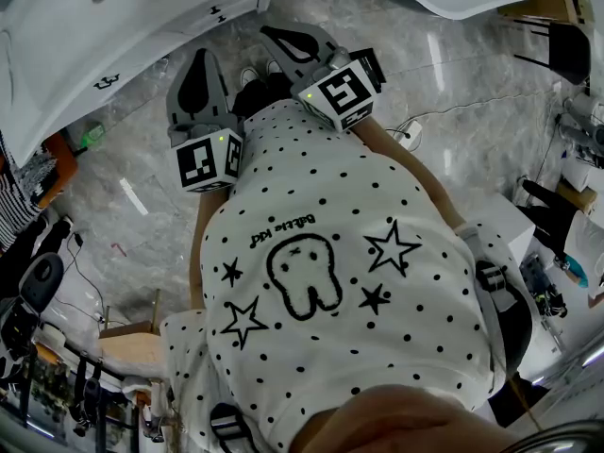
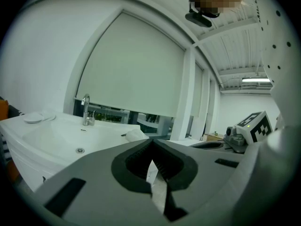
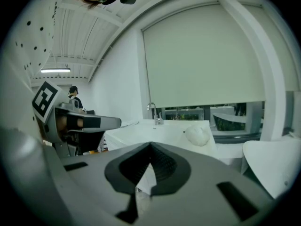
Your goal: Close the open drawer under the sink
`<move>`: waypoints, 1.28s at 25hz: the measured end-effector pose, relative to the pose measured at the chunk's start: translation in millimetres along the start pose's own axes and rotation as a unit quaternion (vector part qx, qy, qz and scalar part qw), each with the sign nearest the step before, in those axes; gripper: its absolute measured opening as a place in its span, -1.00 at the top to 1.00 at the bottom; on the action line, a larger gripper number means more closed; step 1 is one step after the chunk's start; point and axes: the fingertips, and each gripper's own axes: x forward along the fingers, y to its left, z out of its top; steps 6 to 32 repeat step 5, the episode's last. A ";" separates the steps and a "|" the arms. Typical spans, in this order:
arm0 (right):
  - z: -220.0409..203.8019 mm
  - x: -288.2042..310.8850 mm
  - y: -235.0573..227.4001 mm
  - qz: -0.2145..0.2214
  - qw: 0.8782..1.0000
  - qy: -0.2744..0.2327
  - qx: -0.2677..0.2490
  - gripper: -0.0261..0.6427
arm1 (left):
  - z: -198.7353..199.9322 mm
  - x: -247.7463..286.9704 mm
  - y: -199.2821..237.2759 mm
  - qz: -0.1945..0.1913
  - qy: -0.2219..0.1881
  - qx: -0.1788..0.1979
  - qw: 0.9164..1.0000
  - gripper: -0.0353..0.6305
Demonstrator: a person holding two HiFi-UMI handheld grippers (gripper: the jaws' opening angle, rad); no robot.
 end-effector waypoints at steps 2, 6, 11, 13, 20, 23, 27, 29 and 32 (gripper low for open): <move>-0.9 0.3 -0.3 0.000 1.000 0.002 -0.001 0.88 | 0.6 -0.1 0.3 0.001 -0.001 0.000 1.000 0.88; -1.6 0.9 -0.3 0.000 1.000 0.004 -0.002 0.88 | 2.5 -0.6 1.0 0.003 -0.005 0.003 1.000 0.88; -1.6 0.9 -0.3 0.000 1.000 0.004 -0.002 0.88 | 2.5 -0.6 1.0 0.003 -0.005 0.003 1.000 0.88; -1.6 0.9 -0.3 0.000 1.000 0.004 -0.002 0.88 | 2.5 -0.6 1.0 0.003 -0.005 0.003 1.000 0.88; -1.6 0.9 -0.3 0.000 1.000 0.004 -0.002 0.88 | 2.5 -0.6 1.0 0.003 -0.005 0.003 1.000 0.88; -1.6 0.9 -0.3 0.000 1.000 0.004 -0.002 0.88 | 2.5 -0.6 1.0 0.003 -0.005 0.003 1.000 0.88; -1.6 0.9 -0.3 0.000 1.000 0.004 -0.002 0.88 | 2.5 -0.6 1.0 0.003 -0.005 0.003 1.000 0.88; -1.6 0.9 -0.3 0.000 1.000 0.004 -0.002 0.88 | 2.5 -0.6 1.0 0.003 -0.005 0.003 1.000 0.88; -1.6 0.9 -0.3 0.000 1.000 0.004 -0.002 0.88 | 2.5 -0.6 1.0 0.003 -0.005 0.003 1.000 0.88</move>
